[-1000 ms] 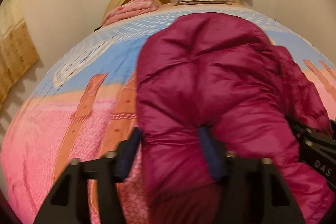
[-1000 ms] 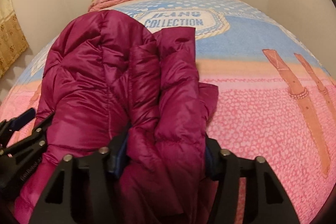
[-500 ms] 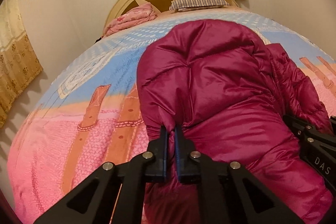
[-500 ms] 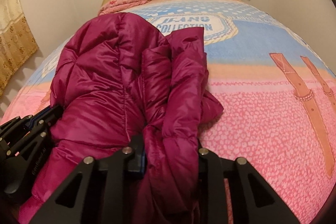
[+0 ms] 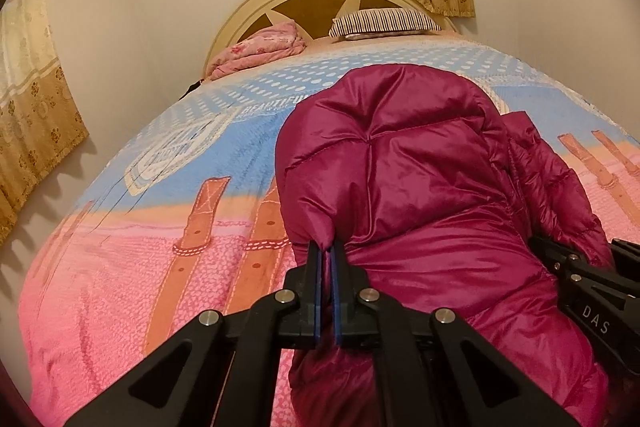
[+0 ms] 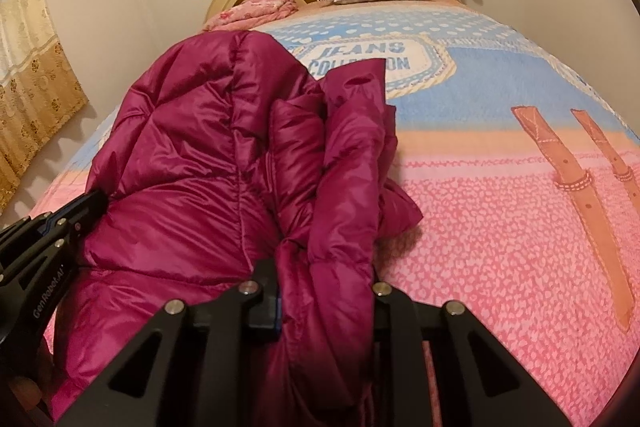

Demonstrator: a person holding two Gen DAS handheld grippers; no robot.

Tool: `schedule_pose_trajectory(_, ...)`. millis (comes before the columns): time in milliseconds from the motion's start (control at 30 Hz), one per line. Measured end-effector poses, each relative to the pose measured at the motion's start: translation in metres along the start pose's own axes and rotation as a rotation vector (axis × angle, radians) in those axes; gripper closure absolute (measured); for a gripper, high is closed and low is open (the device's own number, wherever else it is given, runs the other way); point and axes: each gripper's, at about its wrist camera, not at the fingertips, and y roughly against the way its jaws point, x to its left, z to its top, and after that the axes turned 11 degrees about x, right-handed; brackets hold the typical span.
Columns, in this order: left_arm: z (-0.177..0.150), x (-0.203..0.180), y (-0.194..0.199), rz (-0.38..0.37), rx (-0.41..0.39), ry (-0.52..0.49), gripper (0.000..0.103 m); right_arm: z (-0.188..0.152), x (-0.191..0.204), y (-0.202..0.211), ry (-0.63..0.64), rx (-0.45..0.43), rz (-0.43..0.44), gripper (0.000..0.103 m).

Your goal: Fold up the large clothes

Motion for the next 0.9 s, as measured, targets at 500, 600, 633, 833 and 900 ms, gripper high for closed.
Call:
schedule_pose_trajectory(500, -0.007, 0.035, 0.035, 0.007, -0.037, 0.059, 0.1, 0.005, 0.001, 0.001, 0.067, -0.032, 0.044, 0.08)
schedule_pose_trajectory(600, -0.008, 0.049, 0.043, 0.016, -0.045, 0.078, 0.1, 0.009, 0.012, 0.002, 0.088, -0.037, 0.057, 0.08)
schedule_pose_trajectory(633, -0.009, 0.054, 0.045, 0.018, -0.048, 0.085, 0.1, 0.011, 0.015, 0.002, 0.094, -0.038, 0.059, 0.08)
schedule_pose_trajectory(833, -0.016, 0.08, 0.053, 0.034, -0.053, 0.128, 0.1, 0.015, 0.041, 0.001, 0.142, -0.045, 0.074, 0.08)
schedule_pose_trajectory(900, -0.019, 0.091, 0.053, 0.041, -0.051, 0.145, 0.1, 0.016, 0.049, 0.0, 0.158, -0.046, 0.079, 0.08)
